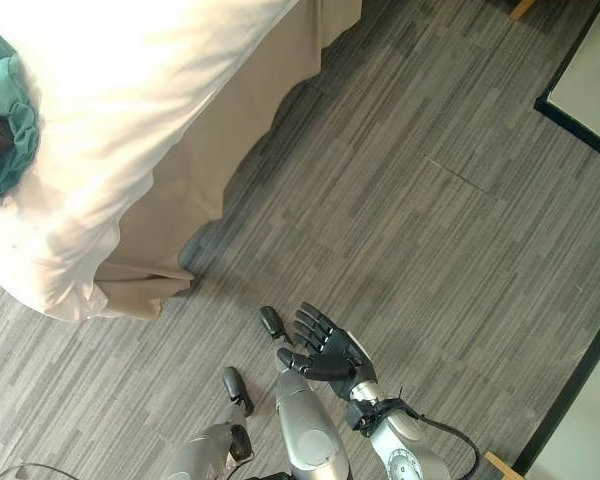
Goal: Pick up bed clothes into laundry basket.
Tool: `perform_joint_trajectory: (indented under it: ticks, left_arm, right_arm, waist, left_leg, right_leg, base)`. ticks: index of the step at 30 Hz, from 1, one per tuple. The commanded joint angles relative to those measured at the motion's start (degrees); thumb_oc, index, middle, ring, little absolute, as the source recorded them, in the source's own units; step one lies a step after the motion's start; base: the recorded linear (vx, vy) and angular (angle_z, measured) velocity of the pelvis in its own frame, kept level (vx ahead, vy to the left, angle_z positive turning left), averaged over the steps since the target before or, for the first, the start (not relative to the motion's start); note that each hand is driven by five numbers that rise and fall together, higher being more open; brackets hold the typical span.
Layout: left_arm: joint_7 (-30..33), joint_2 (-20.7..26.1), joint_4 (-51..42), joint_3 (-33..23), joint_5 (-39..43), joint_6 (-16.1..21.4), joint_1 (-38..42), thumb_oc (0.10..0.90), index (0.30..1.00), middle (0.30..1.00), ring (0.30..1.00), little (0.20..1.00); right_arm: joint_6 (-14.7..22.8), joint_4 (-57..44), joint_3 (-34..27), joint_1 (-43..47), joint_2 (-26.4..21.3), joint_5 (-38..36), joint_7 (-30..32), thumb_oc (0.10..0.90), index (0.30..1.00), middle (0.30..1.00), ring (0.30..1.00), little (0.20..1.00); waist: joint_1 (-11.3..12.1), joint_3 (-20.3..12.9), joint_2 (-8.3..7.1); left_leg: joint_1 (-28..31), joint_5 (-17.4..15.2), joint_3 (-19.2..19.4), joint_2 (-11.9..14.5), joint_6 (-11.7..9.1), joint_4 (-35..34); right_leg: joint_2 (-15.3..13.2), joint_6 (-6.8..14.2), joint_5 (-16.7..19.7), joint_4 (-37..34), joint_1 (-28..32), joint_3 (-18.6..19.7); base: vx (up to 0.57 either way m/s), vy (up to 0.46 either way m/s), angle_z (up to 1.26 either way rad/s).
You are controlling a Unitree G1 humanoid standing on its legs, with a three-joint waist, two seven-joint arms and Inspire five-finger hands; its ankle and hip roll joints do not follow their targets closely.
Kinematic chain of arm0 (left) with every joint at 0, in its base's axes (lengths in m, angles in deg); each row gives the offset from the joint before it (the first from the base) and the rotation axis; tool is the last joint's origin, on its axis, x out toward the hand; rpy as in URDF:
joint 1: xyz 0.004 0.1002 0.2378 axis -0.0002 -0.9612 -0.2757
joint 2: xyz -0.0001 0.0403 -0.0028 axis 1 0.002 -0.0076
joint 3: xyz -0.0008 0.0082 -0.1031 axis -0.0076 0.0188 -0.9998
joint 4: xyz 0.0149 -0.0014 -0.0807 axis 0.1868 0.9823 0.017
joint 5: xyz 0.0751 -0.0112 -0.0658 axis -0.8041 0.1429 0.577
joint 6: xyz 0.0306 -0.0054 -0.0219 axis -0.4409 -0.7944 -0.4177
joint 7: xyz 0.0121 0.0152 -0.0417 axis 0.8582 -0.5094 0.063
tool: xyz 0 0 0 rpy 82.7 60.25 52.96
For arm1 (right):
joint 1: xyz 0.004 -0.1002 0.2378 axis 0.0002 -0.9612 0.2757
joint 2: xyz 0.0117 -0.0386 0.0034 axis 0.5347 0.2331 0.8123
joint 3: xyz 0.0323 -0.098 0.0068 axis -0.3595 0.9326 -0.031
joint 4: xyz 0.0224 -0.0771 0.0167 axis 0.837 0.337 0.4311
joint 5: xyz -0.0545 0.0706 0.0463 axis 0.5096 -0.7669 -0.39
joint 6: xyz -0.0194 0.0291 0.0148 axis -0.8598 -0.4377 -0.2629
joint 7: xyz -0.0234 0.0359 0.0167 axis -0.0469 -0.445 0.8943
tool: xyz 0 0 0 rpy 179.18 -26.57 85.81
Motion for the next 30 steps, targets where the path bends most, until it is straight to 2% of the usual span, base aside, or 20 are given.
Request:
perform_joint_trajectory:
  ticks: [1,6,7,8,10,11,12,13,14,15,16,17,19,21,22,23,25,26,27,30]
  left_arm:
    - [2.4,4.9,-2.8,3.8,3.5,2.8,3.5,0.400,0.300,0.300,0.300,0.300]
    - [3.2,1.6,-11.4,4.8,5.9,6.6,4.5,0.400,0.300,0.300,0.300,0.300]
    - [3.7,1.0,-13.8,4.2,6.4,7.0,3.6,0.400,0.300,0.300,0.300,0.300]
    - [3.4,1.3,-19.0,4.9,7.8,8.4,3.1,0.400,0.300,0.300,0.300,0.300]
    - [3.2,1.7,-20.2,4.8,9.0,8.7,2.6,0.400,0.300,0.300,0.300,0.300]
    - [3.3,5.3,-23.9,5.2,13.2,9.9,1.5,0.400,0.300,0.300,0.300,0.300]
    - [3.3,5.3,-24.0,5.1,13.2,9.8,1.5,0.400,0.300,0.300,0.300,0.300]
    - [4.4,8.5,-29.3,3.6,13.4,10.9,-1.4,0.400,0.300,0.300,0.300,0.300]
    - [4.4,8.6,-29.6,3.2,13.3,10.8,-1.8,0.400,0.300,0.300,0.300,0.300]
    - [5.0,9.1,-37.5,0.5,13.7,13.0,-6.1,0.400,0.300,0.300,0.300,0.300]
    - [5.1,9.1,-37.9,0.0,13.6,12.9,-6.8,0.400,0.300,0.300,0.300,0.300]
    - [4.5,9.5,-41.4,-0.4,13.1,13.6,-8.1,0.400,0.300,0.300,0.300,0.300]
    - [5.5,8.5,-46.7,-1.9,10.5,14.3,-11.4,0.400,0.300,0.300,0.300,0.300]
    - [5.2,8.6,-47.9,-2.2,10.2,14.4,-12.0,0.400,0.300,0.300,0.300,0.300]
    - [4.9,7.9,-48.5,-2.8,10.9,14.5,-12.9,0.400,0.300,0.300,0.300,0.300]
    - [4.5,6.9,-48.9,-2.3,11.0,14.1,-13.3,0.400,0.300,0.300,0.300,0.300]
    - [4.4,7.1,-49.9,-2.4,8.9,12.9,-14.1,0.400,0.300,0.300,0.300,0.300]
    - [4.4,7.3,-49.6,-1.3,7.6,12.6,-12.7,0.400,0.300,0.300,0.300,0.300]
    - [4.4,7.3,-49.6,-1.2,7.7,12.6,-12.6,0.400,0.300,0.300,0.300,0.300]
    - [3.2,5.8,-50.0,2.3,9.9,14.0,-8.0,0.400,0.300,0.300,0.300,0.300]
  right_arm:
    - [2.9,-2.6,-1.8,-2.6,-0.4,-0.7,-2.3,0.800,0.900,0.900,0.900,0.900]
    - [3.2,-1.8,-1.9,-2.3,-0.6,-0.1,-2.4,0.800,0.900,0.900,0.900,0.900]
    - [3.3,-1.6,-1.7,-2.1,-0.8,0.0,-2.4,0.800,0.900,0.900,0.900,0.900]
    - [3.3,-1.6,-0.8,-1.1,-1.6,0.6,-2.9,0.800,0.900,0.900,0.900,0.900]
    - [3.1,-1.7,-0.4,-0.8,-1.8,0.7,-3.1,0.800,0.900,0.900,0.900,0.900]
    - [3.2,-2.5,-0.3,0.3,-2.6,0.6,-2.5,0.800,0.900,0.900,0.900,0.900]
    - [3.2,-2.5,-0.3,0.3,-2.6,0.6,-2.5,0.800,0.900,0.900,0.900,0.900]
    - [2.7,-1.6,-0.7,2.3,-2.5,0.5,-2.5,0.800,0.900,0.900,0.900,0.900]
    - [2.7,-1.6,-0.6,2.4,-2.6,0.5,-2.5,0.800,0.900,0.900,0.900,0.900]
    - [2.5,-1.1,-2.5,3.3,-1.8,1.1,-2.0,0.800,0.900,0.900,0.900,0.900]
    - [2.5,-1.1,-2.4,3.2,-2.0,1.2,-2.0,0.800,0.900,0.900,0.900,0.900]
    - [2.3,-1.6,-4.0,2.6,-1.7,1.6,-2.2,0.800,0.900,0.900,0.900,0.900]
    - [3.7,-1.2,-6.5,0.9,-0.3,2.7,-1.1,0.800,0.900,0.900,0.900,0.900]
    - [3.7,-1.1,-7.3,0.3,0.6,2.4,-1.0,0.800,0.900,0.900,0.900,0.900]
    - [3.9,-0.3,-7.9,-0.1,1.6,1.9,-0.8,0.800,0.900,0.900,0.900,0.900]
    - [4.1,-0.3,-7.7,-0.3,2.4,1.5,-0.4,0.800,0.900,0.900,0.900,0.900]
    - [4.2,-1.4,-7.5,-1.0,2.8,2.2,0.0,0.800,0.900,0.900,0.900,0.900]
    - [4.2,-1.6,-7.4,-1.2,2.5,2.6,-0.5,0.800,0.900,0.900,0.900,0.900]
    - [4.2,-1.6,-7.4,-1.2,2.5,2.6,-0.5,0.800,0.900,0.900,0.900,0.900]
    - [7.0,-1.6,-10.0,-0.9,2.9,2.6,-0.1,0.800,0.900,0.900,0.900,0.900]
  waist:
    - [0.4,-3.6,0.71]
    - [0.2,-6.3,2.32]
    - [0.1,-6.8,1.90]
    - [0.6,-8.0,0.03]
    - [1.5,-8.3,-0.87]
    - [6.1,-9.6,-2.38]
    - [6.2,-9.7,-2.50]
    - [9.9,-11.5,-2.68]
    - [10.0,-11.5,-2.75]
    - [9.4,-13.3,-3.16]
    - [9.6,-13.3,-3.03]
    - [7.8,-14.4,-3.19]
    - [4.8,-15.4,-3.11]
    - [4.5,-15.6,-3.11]
    - [4.3,-14.9,-2.96]
    - [4.8,-13.9,-2.36]
    - [5.4,-12.8,-0.45]
    - [4.8,-12.8,0.07]
    - [4.9,-12.8,0.05]
    - [6.0,-15.4,1.23]
  left_leg:
    - [-3.1,1.5,0.6,2.1,-0.1,0.0]
    - [1.0,0.1,0.2,2.2,0.2,0.9]
    - [1.0,-1.8,0.3,2.4,0.2,4.9]
    - [1.3,-5.2,-1.3,3.2,0.1,12.4]
    - [0.9,-5.1,-3.3,3.2,-0.3,15.0]
    - [1.2,-4.6,-17.6,1.4,-0.3,18.2]
    - [1.1,-4.4,-17.4,1.4,-0.3,18.1]
    - [2.1,-4.9,-31.7,-2.3,0.2,19.5]
    - [2.0,-4.6,-31.6,-2.3,0.1,19.3]
    - [4.3,-5.4,-35.7,-3.0,0.1,18.5]
    - [4.5,-5.4,-35.4,-2.9,0.1,18.4]
    - [6.2,-8.5,-32.8,-2.6,0.9,15.3]
    - [8.3,-9.9,-26.8,-3.1,2.9,11.4]
    - [8.8,-10.0,-24.6,-3.5,3.6,10.5]
    - [9.3,-10.1,-22.4,-3.7,4.5,10.0]
    - [9.7,-10.1,-19.9,-3.1,4.9,9.8]
    - [10.0,-8.7,-14.4,-1.5,4.7,9.3]
    - [9.9,-8.1,-11.3,-0.9,5.2,9.0]
    - [9.9,-8.1,-11.3,-0.9,5.2,8.9]
    - [7.9,-7.7,0.8,0.3,6.2,9.2]
  right_leg:
    - [-4.9,9.4,-14.0,6.1,5.6,-1.4]
    - [-4.9,9.1,-16.1,8.4,8.6,-1.7]
    - [-4.8,9.0,-16.3,8.8,9.1,-1.3]
    - [-3.5,8.4,-17.1,9.9,11.3,1.0]
    - [-2.7,8.2,-16.9,9.9,11.9,2.7]
    - [-0.7,9.3,-16.5,11.2,13.1,8.4]
    - [-0.8,9.3,-16.3,11.2,12.9,8.6]
    - [1.5,10.4,-16.2,12.2,13.8,15.3]
    - [1.4,10.4,-16.0,12.1,13.7,15.5]
    - [2.5,11.8,-14.9,11.7,14.0,20.4]
    - [2.6,11.8,-14.8,11.6,14.2,20.7]
    - [2.3,12.2,-14.0,10.9,13.6,21.3]
    - [1.9,14.7,-10.6,8.7,11.3,24.7]
    - [1.9,15.4,-9.4,8.1,10.7,25.4]
    - [1.7,16.4,-8.3,9.0,9.2,24.6]
    - [0.2,15.5,-9.3,11.4,6.2,17.3]
    - [-6.7,11.2,-13.7,18.7,5.9,-2.4]
    - [-7.9,10.1,-15.6,23.3,7.1,-6.6]
    - [-8.0,10.1,-15.7,23.4,7.0,-6.6]
    - [-12.5,10.1,-21.6,29.5,15.3,-18.2]
  base:
    - [0.00,-0.006,0.06]
    - [0.02,-0.014,0.18]
    - [0.08,-0.064,0.05]
    - [0.10,-0.040,0.03]
    - [0.08,0.036,-0.33]
    - [0.04,0.083,-0.89]
    - [0.14,0.168,-2.48]
    - [0.08,0.075,-2.93]
    - [0.09,0.231,-4.16]
    - [-0.01,0.151,-3.08]
    - [-0.02,0.214,-2.58]
    - [-0.12,0.276,-1.47]
    - [-0.15,0.344,-0.92]
    - [-0.08,0.147,-1.32]
    - [-0.17,0.141,-1.51]
    - [-0.24,0.086,-1.45]
    - [-0.29,0.078,-1.59]
    - [-0.21,0.069,-1.63]
    - [-0.20,0.070,-1.46]
    - [-0.25,0.049,-1.98]
